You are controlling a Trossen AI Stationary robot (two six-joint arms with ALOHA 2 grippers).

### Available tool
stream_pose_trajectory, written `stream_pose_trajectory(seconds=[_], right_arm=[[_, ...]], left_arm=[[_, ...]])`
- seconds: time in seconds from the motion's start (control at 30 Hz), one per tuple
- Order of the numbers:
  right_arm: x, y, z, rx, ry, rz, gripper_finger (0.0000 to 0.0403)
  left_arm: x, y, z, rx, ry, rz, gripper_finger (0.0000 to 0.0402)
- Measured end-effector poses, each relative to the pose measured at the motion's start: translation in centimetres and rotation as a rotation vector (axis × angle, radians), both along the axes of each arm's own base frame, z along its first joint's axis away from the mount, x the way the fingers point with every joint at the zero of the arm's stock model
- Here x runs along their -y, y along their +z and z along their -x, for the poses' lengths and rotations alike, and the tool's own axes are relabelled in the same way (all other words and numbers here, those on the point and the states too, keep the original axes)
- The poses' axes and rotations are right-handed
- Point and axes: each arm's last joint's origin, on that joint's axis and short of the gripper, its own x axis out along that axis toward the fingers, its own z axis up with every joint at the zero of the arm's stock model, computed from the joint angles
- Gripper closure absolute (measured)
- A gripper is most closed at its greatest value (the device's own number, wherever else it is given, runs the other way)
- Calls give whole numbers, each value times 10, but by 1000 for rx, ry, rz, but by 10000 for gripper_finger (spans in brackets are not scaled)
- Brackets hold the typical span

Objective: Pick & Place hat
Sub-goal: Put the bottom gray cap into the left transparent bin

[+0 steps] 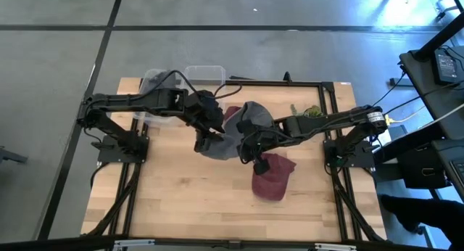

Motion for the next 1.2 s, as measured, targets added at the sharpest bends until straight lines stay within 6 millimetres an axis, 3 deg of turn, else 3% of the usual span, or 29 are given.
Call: stream_pose_trajectory(seconds=[0.17, 0.37, 0.63, 0.77, 0.9, 1.03, 1.2], right_arm=[[0, 0, 0, 0, -1, -1, 371], [0, 0, 0, 1, -2, -2, 365], [0, 1, 0, 1, 0, -1, 320], [3, 1, 9, -48, -69, 39, 268], [10, 8, 28, -111, -181, 65, 227], [17, 11, 53, -131, -257, 18, 208], [31, -8, 84, -42, -317, -27, 203]], left_arm=[[0, -1, 0, -1, -28, -21, 292], [2, -1, 0, -2, -45, -25, 377], [-5, 1, 3, -33, 107, 93, 377], [-11, 17, 9, -25, 174, 132, 377], [-15, 45, 22, -4, 275, 99, 377], [-20, 75, 42, -20, 440, 42, 377], [-23, 91, 66, -82, 665, -86, 377]])
